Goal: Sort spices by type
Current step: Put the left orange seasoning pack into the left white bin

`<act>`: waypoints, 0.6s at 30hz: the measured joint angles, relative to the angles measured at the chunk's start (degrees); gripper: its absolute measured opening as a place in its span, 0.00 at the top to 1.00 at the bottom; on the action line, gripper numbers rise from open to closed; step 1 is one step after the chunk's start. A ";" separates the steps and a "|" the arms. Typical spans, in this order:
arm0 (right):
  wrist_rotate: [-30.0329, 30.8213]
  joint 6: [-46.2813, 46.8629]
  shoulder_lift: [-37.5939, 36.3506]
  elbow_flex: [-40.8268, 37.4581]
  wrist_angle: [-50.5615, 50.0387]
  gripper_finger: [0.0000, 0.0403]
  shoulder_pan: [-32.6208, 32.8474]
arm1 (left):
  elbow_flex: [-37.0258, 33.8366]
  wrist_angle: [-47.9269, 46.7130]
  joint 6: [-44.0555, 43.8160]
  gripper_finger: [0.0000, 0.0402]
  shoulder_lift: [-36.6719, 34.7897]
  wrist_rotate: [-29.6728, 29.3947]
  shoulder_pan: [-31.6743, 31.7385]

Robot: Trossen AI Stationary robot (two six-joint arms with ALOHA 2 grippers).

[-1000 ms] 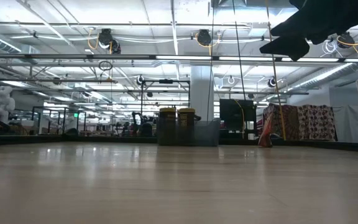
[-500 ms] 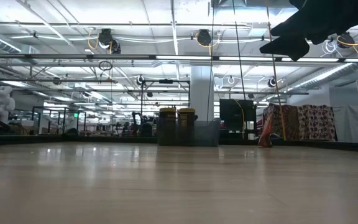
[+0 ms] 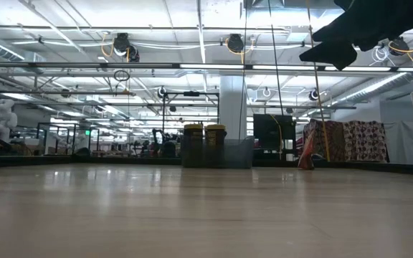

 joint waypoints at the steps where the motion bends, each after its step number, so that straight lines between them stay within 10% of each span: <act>1: 0.00 -0.02 -0.02 0.00 -0.02 0.28 0.02 | 0.00 -1.50 0.76 1.00 0.00 -0.21 -0.01; 18: 0.00 -0.02 -0.02 0.00 -0.34 0.28 0.02 | 1.92 -3.38 6.45 1.00 -2.95 -7.70 1.93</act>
